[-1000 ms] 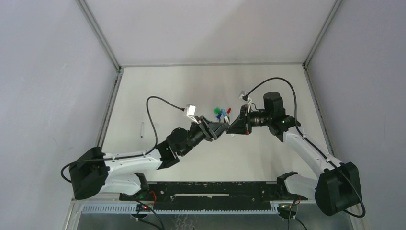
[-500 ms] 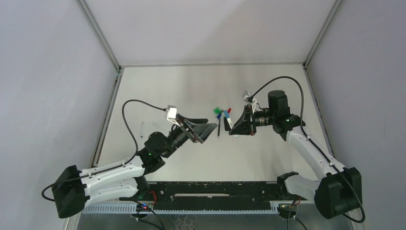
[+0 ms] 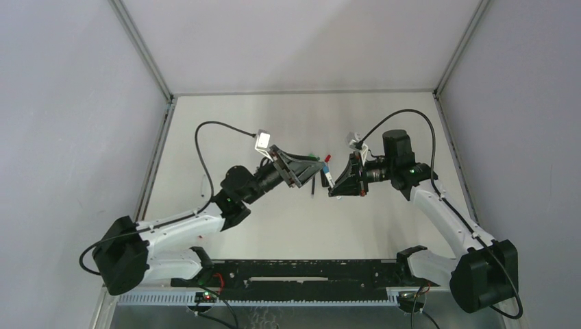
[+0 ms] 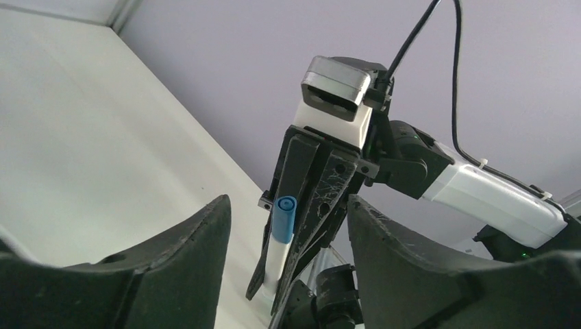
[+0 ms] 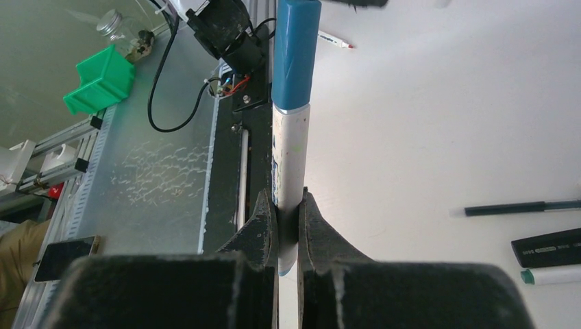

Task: Insert the pens into the pen caps
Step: Press the pen cap onto the pen.

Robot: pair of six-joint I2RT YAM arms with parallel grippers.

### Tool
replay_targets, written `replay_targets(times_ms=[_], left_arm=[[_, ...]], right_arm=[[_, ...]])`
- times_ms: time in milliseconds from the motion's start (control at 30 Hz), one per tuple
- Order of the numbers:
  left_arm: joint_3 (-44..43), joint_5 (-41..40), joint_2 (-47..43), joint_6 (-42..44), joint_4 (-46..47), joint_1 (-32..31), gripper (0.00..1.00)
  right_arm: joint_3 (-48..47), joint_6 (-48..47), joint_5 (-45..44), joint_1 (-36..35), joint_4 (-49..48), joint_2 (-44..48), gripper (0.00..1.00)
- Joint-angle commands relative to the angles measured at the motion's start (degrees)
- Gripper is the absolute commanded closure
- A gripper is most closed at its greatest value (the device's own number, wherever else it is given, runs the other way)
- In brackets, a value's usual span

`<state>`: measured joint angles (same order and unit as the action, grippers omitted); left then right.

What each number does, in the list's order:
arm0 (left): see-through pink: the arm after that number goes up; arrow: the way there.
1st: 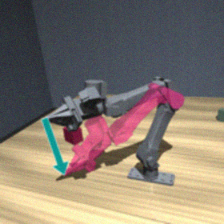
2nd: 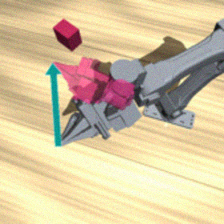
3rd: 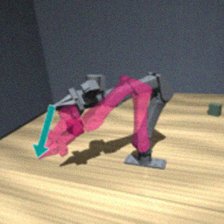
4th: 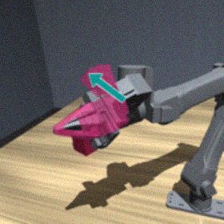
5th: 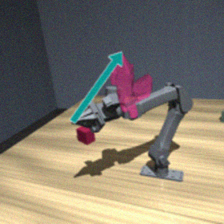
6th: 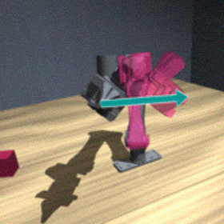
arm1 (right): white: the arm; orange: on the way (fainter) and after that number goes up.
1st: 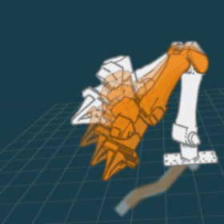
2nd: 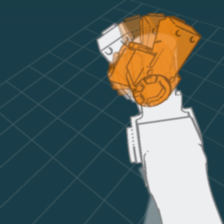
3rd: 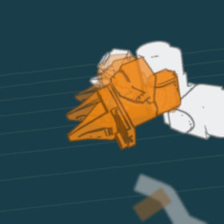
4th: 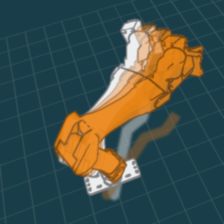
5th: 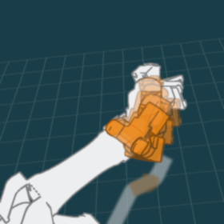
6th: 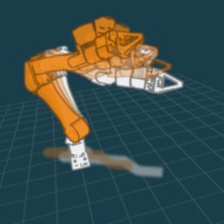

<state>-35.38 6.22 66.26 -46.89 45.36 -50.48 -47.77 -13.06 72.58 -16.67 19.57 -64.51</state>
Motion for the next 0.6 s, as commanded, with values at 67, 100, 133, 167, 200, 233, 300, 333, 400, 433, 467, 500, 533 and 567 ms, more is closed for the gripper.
replay_targets(times_ms=[67,100,133,167,200,233,300,333,400,433,467,500,533,567], left_arm=[[-5.01,4.66,5.17,-3.91,5.7,0.12,0.42],[-5.13,4.72,5.61,-4.13,5.96,0.04,0.44],[-5.29,4.76,5.97,-4.29,6.16,-0.01,0.47],[-5.27,4.77,6.25,-4.34,6.29,-0.1,0.49],[-5.3,4.79,6.45,-4.37,6.31,-0.06,0.51],[-5.29,4.85,6.62,-4.35,6.27,-0.06,0.54],[-5.23,4.83,6.84,-4.35,6.31,-0.06,0.58],[-5.19,4.98,6.93,-4.35,6.32,-0.06,0.59],[-5.31,5.06,7.21,-4.35,6.32,-0.1,0.64],[-5.32,5.16,7.29,-4.35,6.3,-0.15,0.67],[-5.36,5.27,7.45,-4.35,6.31,-0.07,0.7],[-5.4,5.37,7.6,-4.35,6.32,-0.15,0.74],[-5.45,5.48,7.77,-4.27,6.27,-0.09,0.8],[-5.53,5.55,7.97,-4.18,5.88,-0.06,0.88]], right_arm=[[-2.25,-1.45,1.37,-0.38,0.03,0.12,1.0],[-2.24,-1.38,1.34,-0.38,-0.04,0.12,1.0],[-2.24,-1.36,1.34,-0.43,-0.1,0.04,1.0],[-2.31,-1.28,1.3,-0.47,-0.14,-0.04,1.0],[-2.25,-1.21,1.19,-0.54,-0.15,-0.15,1.0],[-2.32,-1.18,1.2,-0.6,-0.17,-0.22,1.0],[-2.31,-1.15,0.98,-0.75,-0.3,-0.34,1.0],[-2.33,-1.16,0.85,-0.81,-0.21,-0.47,1.0],[-2.48,-1.29,0.69,-0.93,0.15,-0.64,1.0],[-2.55,-1.41,0.63,-0.91,0.2,-0.7,1.0],[-2.51,-1.44,0.5,-0.92,0.23,-0.7,1.0],[-2.58,-1.41,0.48,-0.91,0.21,-0.7,1.0],[-2.59,-1.44,0.28,-0.91,0.25,-0.61,1.0],[-2.79,-1.44,0.02,-0.93,0.47,-0.61,1.0]])
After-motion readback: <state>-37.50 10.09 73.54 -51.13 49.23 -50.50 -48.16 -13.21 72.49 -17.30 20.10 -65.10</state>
